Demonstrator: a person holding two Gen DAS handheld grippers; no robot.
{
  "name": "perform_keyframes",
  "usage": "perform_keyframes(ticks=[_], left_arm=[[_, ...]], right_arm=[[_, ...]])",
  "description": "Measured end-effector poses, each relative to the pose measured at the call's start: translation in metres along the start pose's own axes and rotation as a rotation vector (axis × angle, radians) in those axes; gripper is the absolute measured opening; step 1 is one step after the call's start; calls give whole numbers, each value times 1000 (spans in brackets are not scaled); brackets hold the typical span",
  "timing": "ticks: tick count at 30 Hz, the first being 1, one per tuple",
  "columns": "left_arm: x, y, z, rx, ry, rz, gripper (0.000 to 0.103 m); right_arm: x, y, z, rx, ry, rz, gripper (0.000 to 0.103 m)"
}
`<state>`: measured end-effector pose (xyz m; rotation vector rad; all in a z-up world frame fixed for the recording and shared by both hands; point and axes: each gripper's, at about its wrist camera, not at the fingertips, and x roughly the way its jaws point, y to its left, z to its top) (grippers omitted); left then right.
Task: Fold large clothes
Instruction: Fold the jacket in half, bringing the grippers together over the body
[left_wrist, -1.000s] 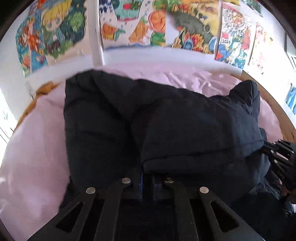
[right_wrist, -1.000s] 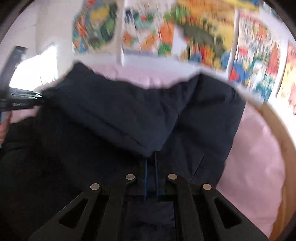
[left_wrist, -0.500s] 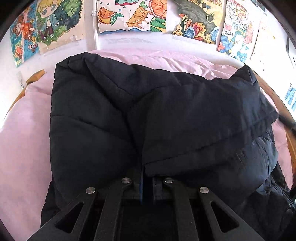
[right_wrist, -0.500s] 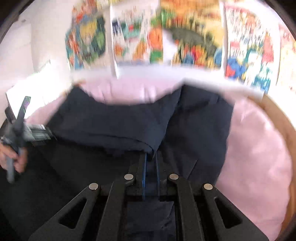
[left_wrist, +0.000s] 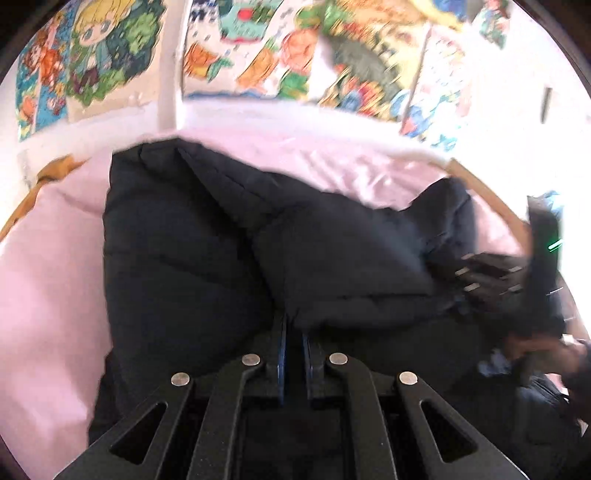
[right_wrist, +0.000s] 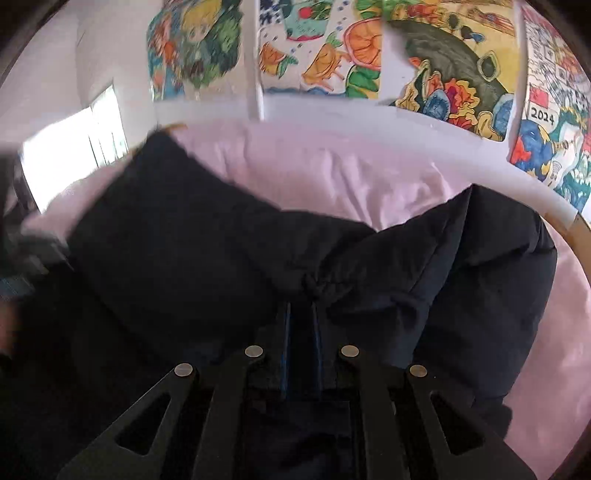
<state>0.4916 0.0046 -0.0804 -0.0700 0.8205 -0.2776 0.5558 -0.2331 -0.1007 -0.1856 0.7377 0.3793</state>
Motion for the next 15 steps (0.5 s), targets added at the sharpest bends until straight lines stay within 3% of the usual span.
perform_keyframes(ticks=[4,7,12,15], left_arm=[[-42,-4,-1,24,-114,-88,9],[-45,-15,15,42,-145,-101,22],[23,-38,50,132,-19,52,22],[62,-35,42,157,73,127,22]], right_arm=[[-1,5,-7,-3,-7,-6,10],[0,5,-9,12,-11,0,10],[1,2,-8,5,-26,-37,10],[-4,3,-7,-32,-44,-95,10]])
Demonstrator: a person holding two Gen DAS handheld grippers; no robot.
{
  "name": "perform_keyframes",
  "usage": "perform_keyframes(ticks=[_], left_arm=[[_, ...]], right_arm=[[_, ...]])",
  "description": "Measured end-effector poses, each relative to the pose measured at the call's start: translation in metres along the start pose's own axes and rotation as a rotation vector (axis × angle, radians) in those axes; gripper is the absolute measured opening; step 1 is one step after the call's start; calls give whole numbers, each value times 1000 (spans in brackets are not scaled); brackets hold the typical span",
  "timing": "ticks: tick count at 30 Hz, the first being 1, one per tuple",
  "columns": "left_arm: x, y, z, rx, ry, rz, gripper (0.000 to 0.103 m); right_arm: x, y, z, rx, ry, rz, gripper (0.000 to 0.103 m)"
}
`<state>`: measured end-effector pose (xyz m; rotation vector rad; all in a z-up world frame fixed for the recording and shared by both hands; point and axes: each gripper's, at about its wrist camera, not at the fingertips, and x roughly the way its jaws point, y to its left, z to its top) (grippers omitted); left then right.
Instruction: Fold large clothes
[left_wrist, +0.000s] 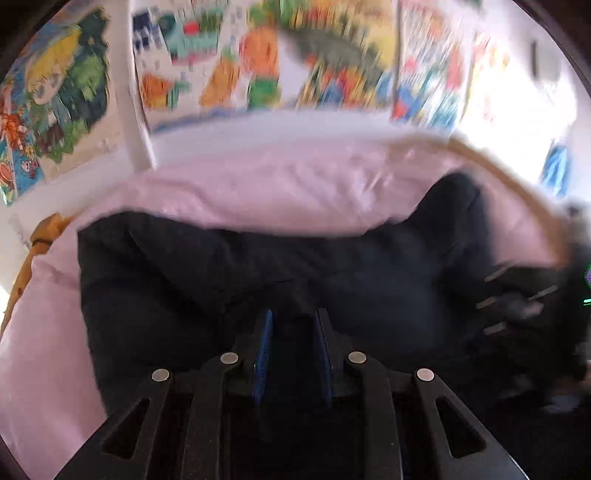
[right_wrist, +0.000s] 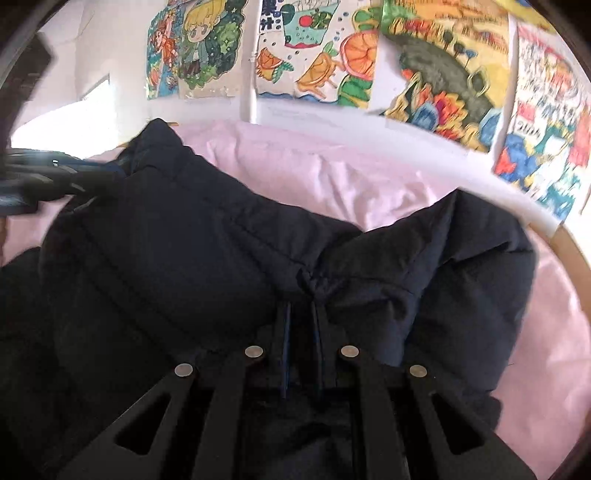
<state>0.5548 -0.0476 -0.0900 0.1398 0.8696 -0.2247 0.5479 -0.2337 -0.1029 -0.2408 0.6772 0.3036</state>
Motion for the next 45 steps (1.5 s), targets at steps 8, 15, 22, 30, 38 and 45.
perform_keyframes(ticks=[8,15,22,30,38,45], left_arm=[[39,-5,-17,54,22,37,23],[22,2,-16,32,-51,39,22],[11,1,-31,107,-73,17,23],[30,-9,-33,151,-43,71,24],[-25,10,-22,-25,-84,4,86],[-96,-2,-18,-25,-24,36,86]], right_arm=[[27,0,-4,-124,39,-91,7],[23,-10,3,-41,40,-42,7],[-5,-34,-19,23,-38,-55,10],[16,-14,-24,-79,25,-126,10],[-41,-42,-22,44,-67,-62,77],[-125,-31,-16,-29,-64,-6,89]])
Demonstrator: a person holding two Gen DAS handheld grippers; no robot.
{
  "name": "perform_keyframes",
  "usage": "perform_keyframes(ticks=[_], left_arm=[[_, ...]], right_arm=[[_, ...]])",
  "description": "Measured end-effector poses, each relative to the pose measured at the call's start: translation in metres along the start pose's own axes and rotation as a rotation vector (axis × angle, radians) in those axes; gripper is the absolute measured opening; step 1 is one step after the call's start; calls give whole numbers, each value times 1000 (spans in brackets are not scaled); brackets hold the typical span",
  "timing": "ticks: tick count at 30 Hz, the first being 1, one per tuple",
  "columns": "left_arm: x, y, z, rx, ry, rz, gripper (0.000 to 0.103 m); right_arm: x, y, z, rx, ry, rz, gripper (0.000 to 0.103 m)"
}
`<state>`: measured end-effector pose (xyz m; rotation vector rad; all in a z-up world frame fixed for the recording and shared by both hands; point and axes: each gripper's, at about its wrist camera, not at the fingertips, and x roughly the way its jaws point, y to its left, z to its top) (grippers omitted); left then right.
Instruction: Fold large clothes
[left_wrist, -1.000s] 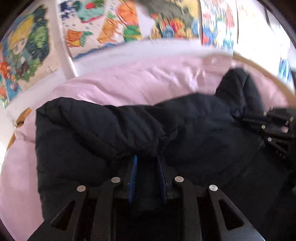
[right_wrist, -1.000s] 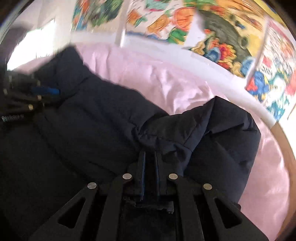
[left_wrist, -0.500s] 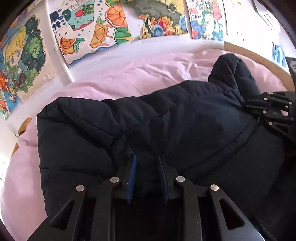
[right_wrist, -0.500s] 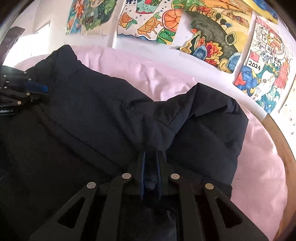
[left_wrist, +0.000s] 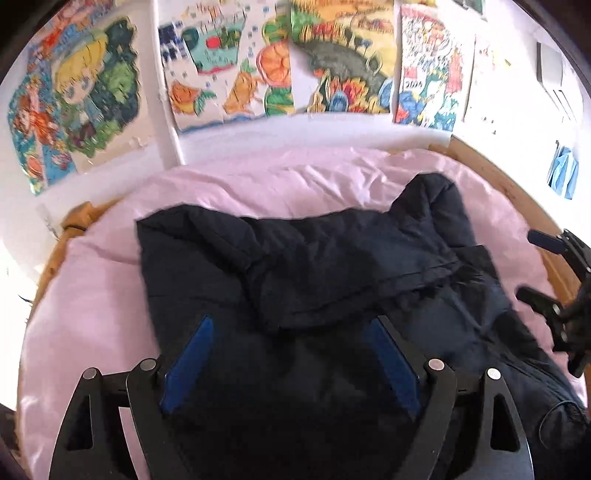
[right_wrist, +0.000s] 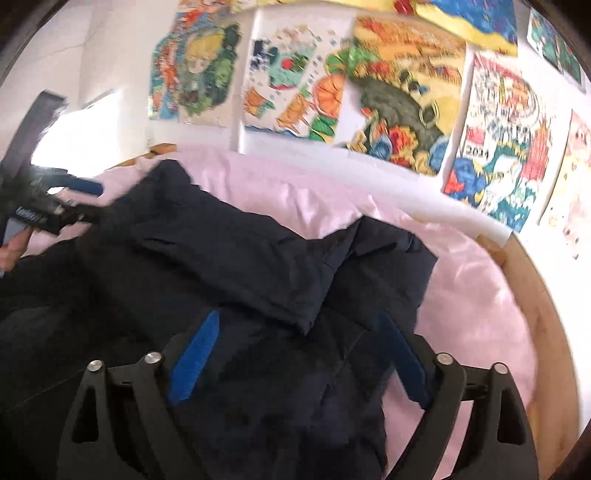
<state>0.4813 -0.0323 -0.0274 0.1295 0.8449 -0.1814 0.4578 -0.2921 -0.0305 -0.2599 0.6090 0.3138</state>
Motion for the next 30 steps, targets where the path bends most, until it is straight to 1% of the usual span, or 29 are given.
perform_keyframes(ticks=[2,3,5,6,10,11,12,13,15,17,19,21,23,27,29,30], left_arm=[[-31,-4,-4,-8,-23,-6,92],[-47,-6,-7,-9,-35,-10,94],[-77,-12,-14,-4,-55,-34,97],[-92,-16,-19,-6,-64,-44,97],[-144,-31,-42,-8,-109,-52,97],[-162,-36,-51,-7,-134,-66,97],[-171,-38,-57,-7,-148,-78,98],[-185,-42,-67,-7,-162,-97,103],[-205,-47,-83,-12,-177,-125,103],[-219,-53,-100,0,-181,-143,103],[-229,-61,-119,43,-167,-130,103],[-233,-67,-135,91,-148,-118,103],[-232,-71,-154,137,-121,-116,103],[-215,-75,-190,208,-48,-125,103],[-204,-76,-203,232,-11,-124,103],[-198,-78,-208,243,20,-122,103]], right_arm=[[-30,6,6,-27,-3,19,90],[-52,12,8,-45,-9,20,93],[-79,19,12,-64,-6,23,100],[-96,24,12,-71,-5,28,101],[-148,41,9,-55,15,44,101],[-159,45,7,-49,22,55,101],[-170,49,5,-43,32,68,101],[-182,54,1,-36,28,75,101],[-205,64,-9,-28,12,77,101],[-219,73,-21,-40,13,83,101],[-229,84,-33,-89,24,86,101],[-235,96,-47,-172,64,103,101],[-237,109,-59,-260,124,146,101],[-236,130,-77,-369,198,247,101],[-232,137,-87,-411,232,256,101],[-228,140,-94,-440,260,247,101]])
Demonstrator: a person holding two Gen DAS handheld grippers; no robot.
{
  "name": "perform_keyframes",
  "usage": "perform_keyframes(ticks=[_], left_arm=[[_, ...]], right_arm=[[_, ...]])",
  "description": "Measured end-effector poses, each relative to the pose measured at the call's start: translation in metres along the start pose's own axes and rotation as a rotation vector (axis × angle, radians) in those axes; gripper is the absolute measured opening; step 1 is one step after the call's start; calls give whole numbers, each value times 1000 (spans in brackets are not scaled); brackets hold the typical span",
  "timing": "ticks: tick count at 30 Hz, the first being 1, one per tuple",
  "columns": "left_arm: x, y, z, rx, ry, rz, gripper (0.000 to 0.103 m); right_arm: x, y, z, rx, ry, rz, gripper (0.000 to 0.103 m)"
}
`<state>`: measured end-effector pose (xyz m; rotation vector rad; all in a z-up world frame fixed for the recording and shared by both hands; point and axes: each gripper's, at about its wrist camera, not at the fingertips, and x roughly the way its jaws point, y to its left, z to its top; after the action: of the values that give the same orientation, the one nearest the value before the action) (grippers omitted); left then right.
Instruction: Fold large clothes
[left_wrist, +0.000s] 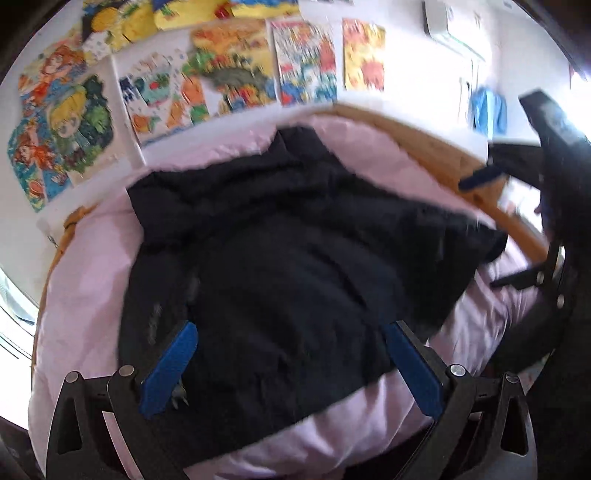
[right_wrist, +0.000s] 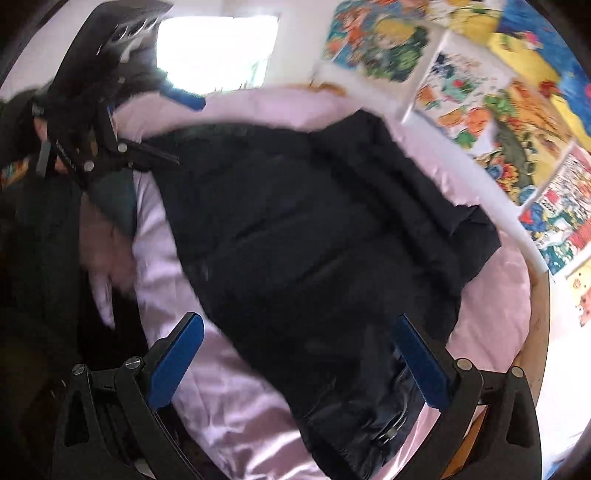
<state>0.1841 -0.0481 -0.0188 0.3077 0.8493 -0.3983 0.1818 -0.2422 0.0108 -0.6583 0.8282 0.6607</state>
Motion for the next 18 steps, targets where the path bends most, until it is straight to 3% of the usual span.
perform_keyframes(ticks=[3,8,10,18], left_arm=[[16,-6,-4,22,94,-28,103],[19,-24,-15,109,110,-32,103],[18,-35,-19,163,104,-20,103],[15,-64,-32,318,101,10,103]], right_arm=[[18,10,-10,-67,89,-28,101],[57,23,-32,-167,276,-93,101],[66,28,-35,-213,311,-143,101],[72,45,-34,-325,315,-257,101]])
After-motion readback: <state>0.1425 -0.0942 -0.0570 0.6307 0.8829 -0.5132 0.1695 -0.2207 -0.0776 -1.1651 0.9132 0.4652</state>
